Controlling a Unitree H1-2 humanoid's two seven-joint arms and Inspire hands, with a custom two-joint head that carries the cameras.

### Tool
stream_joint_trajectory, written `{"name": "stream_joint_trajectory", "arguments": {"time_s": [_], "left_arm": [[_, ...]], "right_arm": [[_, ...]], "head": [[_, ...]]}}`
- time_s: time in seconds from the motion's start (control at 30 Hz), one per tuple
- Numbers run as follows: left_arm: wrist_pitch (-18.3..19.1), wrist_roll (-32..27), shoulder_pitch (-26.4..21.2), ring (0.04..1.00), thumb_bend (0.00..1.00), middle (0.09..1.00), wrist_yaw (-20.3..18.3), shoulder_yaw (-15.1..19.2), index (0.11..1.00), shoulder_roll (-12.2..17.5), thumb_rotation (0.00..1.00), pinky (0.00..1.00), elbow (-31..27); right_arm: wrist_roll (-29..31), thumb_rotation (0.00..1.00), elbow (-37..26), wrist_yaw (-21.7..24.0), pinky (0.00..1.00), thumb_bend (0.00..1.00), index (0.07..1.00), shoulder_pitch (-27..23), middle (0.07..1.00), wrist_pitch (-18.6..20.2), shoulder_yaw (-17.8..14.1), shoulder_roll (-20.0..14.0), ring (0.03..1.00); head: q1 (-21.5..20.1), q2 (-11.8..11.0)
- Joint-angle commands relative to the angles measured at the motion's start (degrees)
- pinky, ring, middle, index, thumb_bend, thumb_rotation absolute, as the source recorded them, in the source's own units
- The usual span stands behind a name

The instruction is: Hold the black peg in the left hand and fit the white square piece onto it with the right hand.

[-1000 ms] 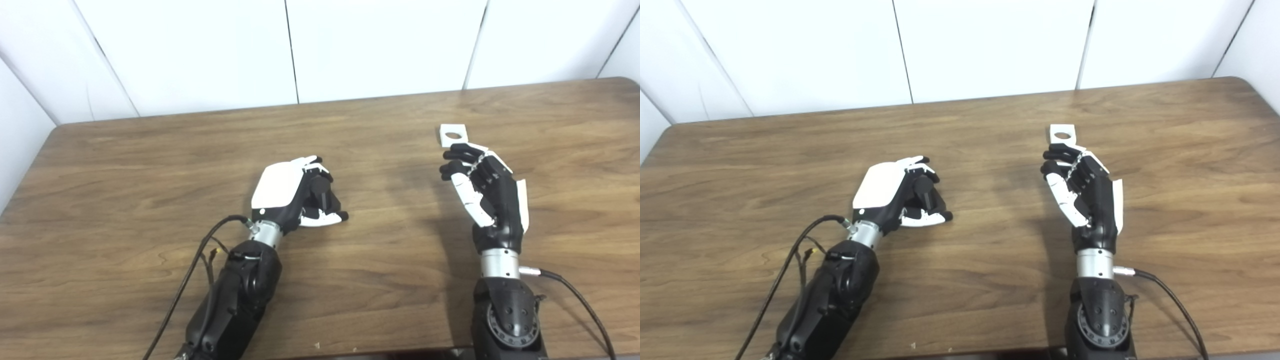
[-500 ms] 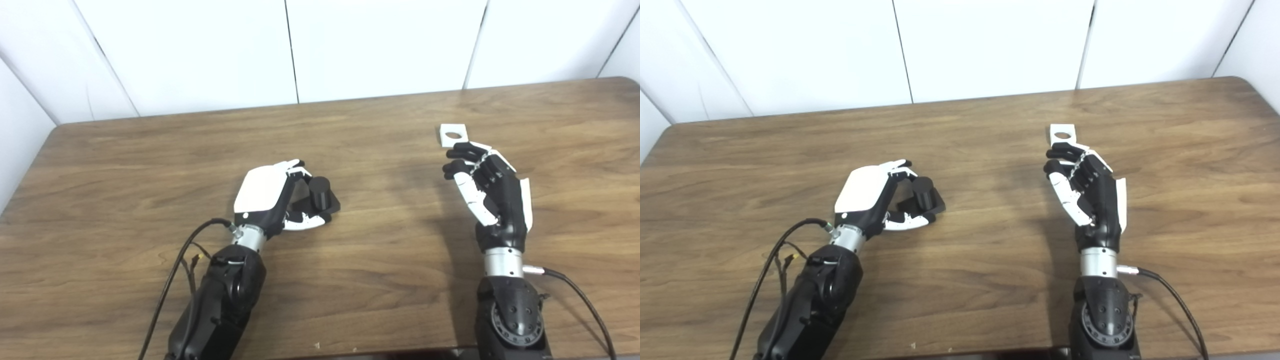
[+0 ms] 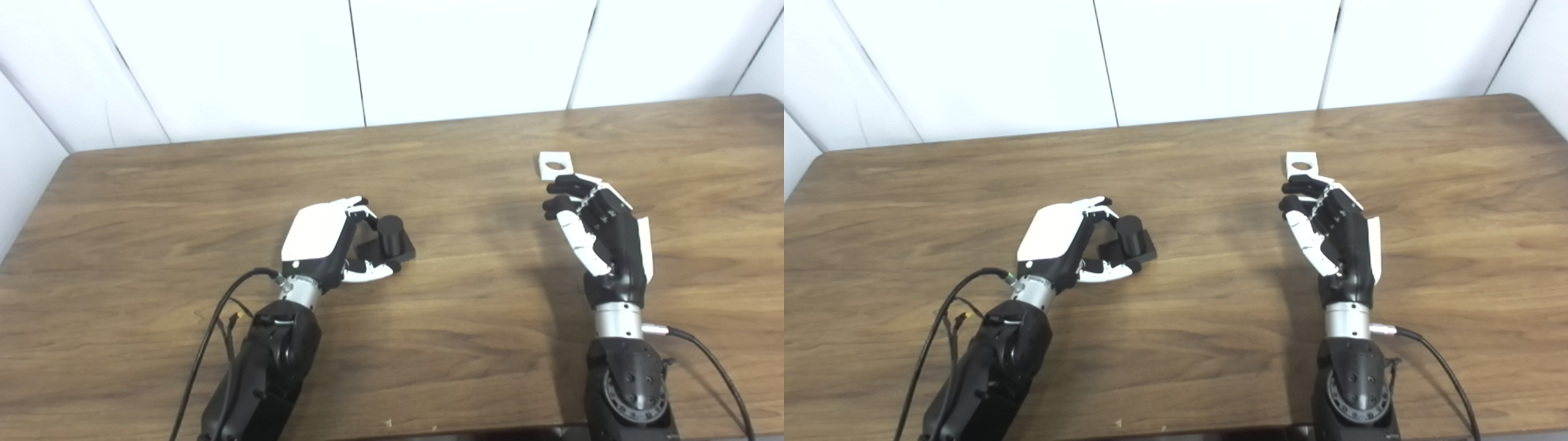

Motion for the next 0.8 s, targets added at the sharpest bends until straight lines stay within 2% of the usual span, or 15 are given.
{"name": "stream_joint_trajectory", "arguments": {"time_s": [0.0, 0.13, 0.17, 0.2, 0.23, 0.3, 0.77], "left_arm": [[3.0, -0.35, 2.4, 0.853, 0.84, 0.852, -2.02, 1.26, 0.574, 2.28, 0.31, 0.68, 1.72], [1.13, -2.35, 2.87, 0.826, 0.83, 0.829, 0.6, 2.0, 0.531, 1.67, 0.22, 0.66, 2.96], [0.42, -3.23, 3.03, 0.822, 0.77, 0.826, 1.56, 2.27, 0.52, 1.46, 0.19, 0.65, 3.4], [0.06, -3.83, 3.16, 0.818, 0.65, 0.823, 2.14, 2.41, 0.504, 1.34, 0.13, 0.65, 3.64], [-0.18, -4.2, 3.23, 0.817, 0.58, 0.822, 2.52, 2.48, 0.494, 1.29, 0.1, 0.65, 3.8], [-0.77, -4.66, 3.25, 0.815, 0.54, 0.821, 3.43, 2.41, 0.489, 1.28, 0.08, 0.64, 4.46], [-1.08, -6.01, 3.14, 0.825, 0.52, 0.829, 4.63, 1.26, 0.488, 1.87, 0.08, 0.64, 5.68]], "right_arm": [[-0.03, 0.4, -0.52, 0.42, 0.49, 0.44, 0.601, -0.95, 0.61, -0.59, -0.13, -0.21, 0.538], [-0.15, 0.41, -0.8, 0.39, 0.5, 0.44, 0.602, -0.78, 0.609, -0.34, -0.11, -0.12, 0.543], [-0.14, 0.41, -0.79, 0.41, 0.5, 0.44, 0.602, -0.75, 0.609, -0.39, -0.13, -0.15, 0.544], [-0.17, 0.41, -0.79, 0.42, 0.5, 0.44, 0.603, -0.73, 0.609, -0.45, -0.13, -0.19, 0.545], [-0.21, 0.41, -0.79, 0.42, 0.51, 0.45, 0.603, -0.72, 0.609, -0.49, -0.14, -0.23, 0.545], [-0.11, 0.4, -0.85, 0.51, 0.5, 0.44, 0.602, -0.68, 0.609, -0.64, -0.17, -0.32, 0.544], [0.65, 0.39, -1.2, 0.88, 0.49, 0.44, 0.609, -0.8, 0.606, -0.72, -0.58, -0.59, 0.538]], "head": [[-0.1, 0.05], [-0.23, 0.11], [-0.2, 0.11], [-0.19, 0.15], [-0.19, 0.15], [-0.3, 0.23], [-1.21, 0.15]]}}
